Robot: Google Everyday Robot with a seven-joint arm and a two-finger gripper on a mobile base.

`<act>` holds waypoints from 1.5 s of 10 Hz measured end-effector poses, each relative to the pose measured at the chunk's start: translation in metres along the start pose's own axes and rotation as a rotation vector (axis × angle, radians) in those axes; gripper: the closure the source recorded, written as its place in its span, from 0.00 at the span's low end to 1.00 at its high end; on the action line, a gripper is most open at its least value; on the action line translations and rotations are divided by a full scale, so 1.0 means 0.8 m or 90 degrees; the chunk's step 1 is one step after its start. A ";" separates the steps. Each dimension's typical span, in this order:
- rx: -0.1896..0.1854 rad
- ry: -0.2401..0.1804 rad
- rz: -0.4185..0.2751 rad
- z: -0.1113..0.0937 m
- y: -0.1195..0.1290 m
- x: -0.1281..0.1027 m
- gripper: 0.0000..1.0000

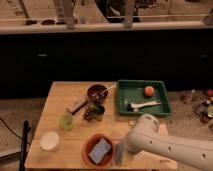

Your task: Place towel in plastic cup

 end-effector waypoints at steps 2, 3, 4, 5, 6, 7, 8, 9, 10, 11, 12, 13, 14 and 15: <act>0.001 -0.005 0.004 0.013 -0.003 0.001 0.20; 0.000 -0.008 0.001 0.019 -0.006 -0.001 0.20; -0.003 -0.013 0.003 0.027 -0.011 -0.002 0.20; -0.011 -0.019 0.005 0.038 -0.016 -0.002 0.22; -0.018 -0.025 0.006 0.046 -0.019 -0.001 0.33; -0.024 -0.028 0.006 0.052 -0.020 0.000 0.41; -0.029 -0.032 0.006 0.058 -0.019 0.002 0.49; -0.035 -0.039 0.007 0.062 -0.020 0.004 0.63; -0.036 -0.042 0.007 0.063 -0.020 0.004 0.72; -0.036 -0.042 0.007 0.062 -0.019 0.004 0.80; -0.040 -0.041 0.006 0.059 -0.017 0.004 0.93; -0.039 -0.039 0.006 0.059 -0.018 0.005 0.98; -0.039 -0.036 0.002 0.058 -0.018 0.006 1.00; -0.042 -0.032 -0.013 0.051 -0.019 0.003 1.00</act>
